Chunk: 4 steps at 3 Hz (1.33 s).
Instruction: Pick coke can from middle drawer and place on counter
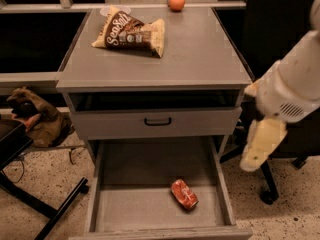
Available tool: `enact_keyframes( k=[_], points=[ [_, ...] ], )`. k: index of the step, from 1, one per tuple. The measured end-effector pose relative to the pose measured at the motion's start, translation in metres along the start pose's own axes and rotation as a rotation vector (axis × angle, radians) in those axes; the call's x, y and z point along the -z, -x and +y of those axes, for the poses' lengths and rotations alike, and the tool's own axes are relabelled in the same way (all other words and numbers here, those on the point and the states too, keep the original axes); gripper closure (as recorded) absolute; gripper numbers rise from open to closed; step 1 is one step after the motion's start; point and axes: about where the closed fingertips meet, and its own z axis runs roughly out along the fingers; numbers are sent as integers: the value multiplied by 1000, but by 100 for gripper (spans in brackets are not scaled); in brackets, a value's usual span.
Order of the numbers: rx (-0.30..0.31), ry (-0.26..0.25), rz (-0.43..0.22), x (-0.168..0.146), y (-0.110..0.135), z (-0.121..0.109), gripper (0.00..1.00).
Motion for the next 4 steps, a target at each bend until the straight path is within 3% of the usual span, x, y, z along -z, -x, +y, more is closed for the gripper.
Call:
enact_keyframes(
  k=[1,2,3,4],
  points=[
    [-42,90,-22,-90,-11,23,0],
    [-42,90,-22,-90,-11,23,0],
    [-55,96,15,-115,-16,25,0],
    [-97,107,34,-168,-34,28,0]
  ],
)
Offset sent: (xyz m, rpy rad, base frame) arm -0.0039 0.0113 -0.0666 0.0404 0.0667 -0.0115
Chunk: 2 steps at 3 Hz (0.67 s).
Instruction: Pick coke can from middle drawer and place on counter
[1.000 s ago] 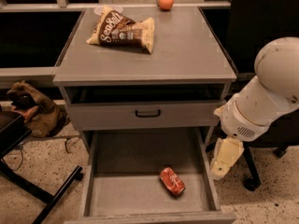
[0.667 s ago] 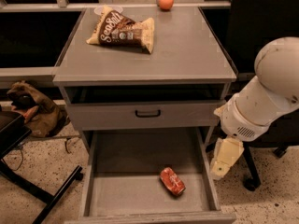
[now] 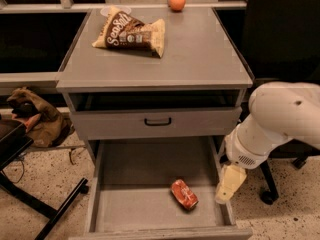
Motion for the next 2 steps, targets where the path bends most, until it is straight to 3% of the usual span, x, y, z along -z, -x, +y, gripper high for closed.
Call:
enact_keyframes(
  k=[1,2],
  points=[
    [-61,10,-15,-59,-17,-6,0],
    [-78,73,-31,-106,-22,-4,0]
  ],
)
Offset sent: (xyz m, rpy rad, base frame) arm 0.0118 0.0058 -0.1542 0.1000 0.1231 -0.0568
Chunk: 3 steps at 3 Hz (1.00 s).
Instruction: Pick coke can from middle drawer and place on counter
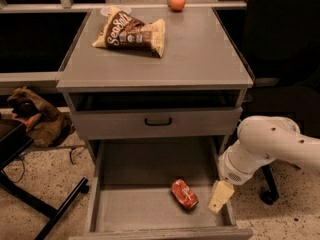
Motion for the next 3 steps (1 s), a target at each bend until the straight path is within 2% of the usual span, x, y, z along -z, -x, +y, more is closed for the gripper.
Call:
enact_keyframes(
  k=[2,3],
  points=[
    [-19,0,-17,-7,-2,-1,0],
    [-72,-9,-26,-47,-2,-6,0]
  ],
)
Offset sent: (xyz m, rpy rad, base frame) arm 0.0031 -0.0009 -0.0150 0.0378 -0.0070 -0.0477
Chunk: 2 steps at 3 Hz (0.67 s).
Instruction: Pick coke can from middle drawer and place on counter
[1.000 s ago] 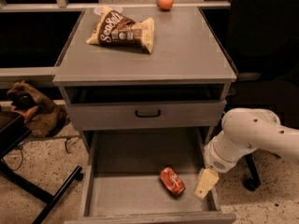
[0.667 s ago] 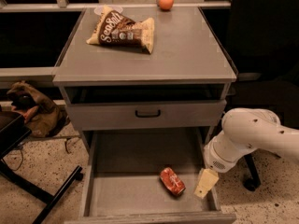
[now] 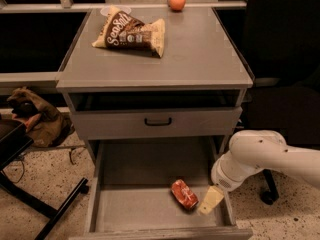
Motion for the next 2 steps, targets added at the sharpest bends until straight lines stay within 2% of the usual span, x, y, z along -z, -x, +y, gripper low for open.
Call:
enact_keyframes(
  k=[1,2],
  points=[
    [-42,-5,-77,-49,25,-12,0],
    [-42,-5,-77,-49,25,-12,0]
  ],
)
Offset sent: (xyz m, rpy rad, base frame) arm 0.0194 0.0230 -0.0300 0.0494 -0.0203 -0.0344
